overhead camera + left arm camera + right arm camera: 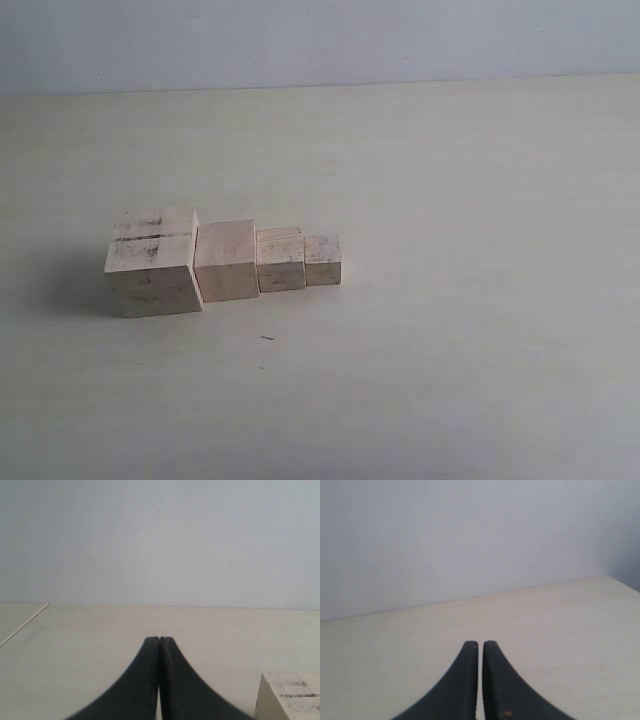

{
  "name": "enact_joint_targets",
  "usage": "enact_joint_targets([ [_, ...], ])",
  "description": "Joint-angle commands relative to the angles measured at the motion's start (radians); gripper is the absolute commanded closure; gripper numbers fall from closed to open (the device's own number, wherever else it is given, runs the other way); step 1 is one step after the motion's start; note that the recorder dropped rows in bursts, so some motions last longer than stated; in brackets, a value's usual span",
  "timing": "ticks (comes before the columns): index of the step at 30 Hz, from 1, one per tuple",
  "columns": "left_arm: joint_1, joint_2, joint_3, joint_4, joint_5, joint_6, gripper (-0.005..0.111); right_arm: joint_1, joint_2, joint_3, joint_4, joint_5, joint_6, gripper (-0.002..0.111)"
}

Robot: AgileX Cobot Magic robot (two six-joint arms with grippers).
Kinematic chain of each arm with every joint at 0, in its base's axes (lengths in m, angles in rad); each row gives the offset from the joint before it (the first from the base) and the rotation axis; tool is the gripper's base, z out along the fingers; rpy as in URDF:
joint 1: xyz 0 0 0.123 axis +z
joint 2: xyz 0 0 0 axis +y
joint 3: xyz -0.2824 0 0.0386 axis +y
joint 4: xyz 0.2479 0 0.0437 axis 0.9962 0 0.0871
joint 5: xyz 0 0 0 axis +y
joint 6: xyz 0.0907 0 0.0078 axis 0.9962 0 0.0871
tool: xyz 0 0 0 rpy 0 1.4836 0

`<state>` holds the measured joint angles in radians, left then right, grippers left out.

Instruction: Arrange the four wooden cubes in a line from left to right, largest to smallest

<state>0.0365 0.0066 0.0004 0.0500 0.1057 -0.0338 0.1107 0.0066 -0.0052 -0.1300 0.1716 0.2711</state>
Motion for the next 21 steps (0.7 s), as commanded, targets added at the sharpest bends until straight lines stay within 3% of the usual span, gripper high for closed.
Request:
enact_joint_targets([
  [1,0.002,-0.007,0.000,-0.006,-0.002,-0.001,0.104,-0.005,-0.007,0.005,-0.002,0.006,-0.016,0.104],
  [21,0.002,-0.007,0.000,-0.006,-0.002,-0.001,0.104,-0.005,-0.007,0.005,-0.002,0.006,-0.009,0.104],
])
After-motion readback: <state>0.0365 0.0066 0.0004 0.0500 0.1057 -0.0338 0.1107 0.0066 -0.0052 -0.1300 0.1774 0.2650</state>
